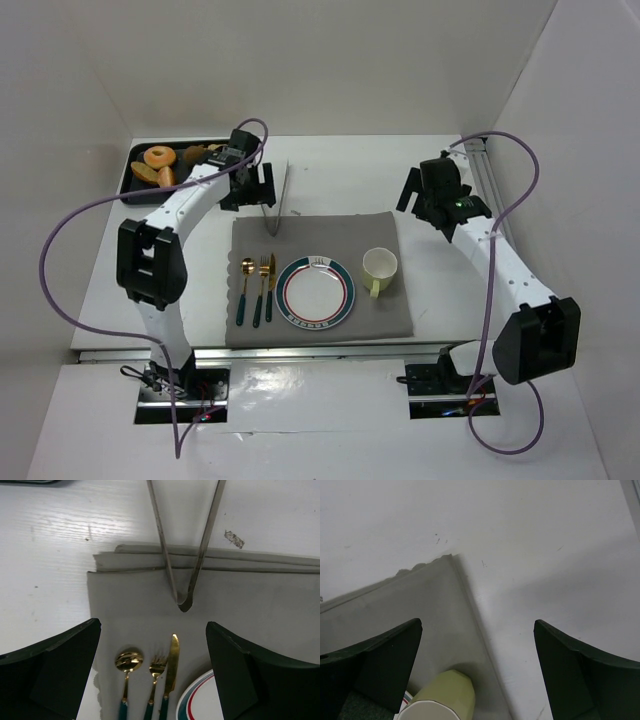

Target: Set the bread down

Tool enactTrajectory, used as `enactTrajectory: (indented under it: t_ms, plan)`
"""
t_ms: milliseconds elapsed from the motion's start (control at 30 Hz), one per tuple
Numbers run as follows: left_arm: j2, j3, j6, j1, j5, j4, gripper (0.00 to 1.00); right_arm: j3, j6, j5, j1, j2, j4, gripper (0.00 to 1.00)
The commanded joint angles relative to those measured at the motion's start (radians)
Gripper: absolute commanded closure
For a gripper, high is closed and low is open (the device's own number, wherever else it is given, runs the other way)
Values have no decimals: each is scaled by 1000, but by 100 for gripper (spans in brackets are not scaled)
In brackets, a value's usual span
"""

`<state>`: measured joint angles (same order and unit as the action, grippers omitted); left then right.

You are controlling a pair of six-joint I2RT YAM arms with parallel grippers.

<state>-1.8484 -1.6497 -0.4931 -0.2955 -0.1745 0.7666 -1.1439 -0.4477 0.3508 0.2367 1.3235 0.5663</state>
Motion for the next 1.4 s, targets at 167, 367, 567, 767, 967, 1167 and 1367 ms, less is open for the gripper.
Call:
enactTrajectory:
  t_ms: [167, 367, 567, 767, 967, 1167, 1367]
  plan:
    - [-225, -176, -70, -5, 99, 34, 0, -2, 10, 8, 47, -1, -43, 0]
    - [-363, -345, -79, -5, 53, 65, 0, -33, 10, 19, 79, 34, 0, 0]
    - [-515, -455, -79, -5, 44, 92, 0, -22, 1, 28, 107, 23, -11, 0]
    - [-629, -607, -68, -5, 26, 123, 0, -13, 1, 39, 116, 42, -2, 0]
    - [-667, -616, -50, -5, 6, 112, 9, -13, 1, 57, 116, 51, -2, 0]
    - [-600, -615, -16, -5, -20, 76, 59, -13, 1, 36, 127, 51, 7, 0]
    - [-404, -593, 68, -5, -53, 66, 68, -4, -8, 45, 127, 33, 17, 0]
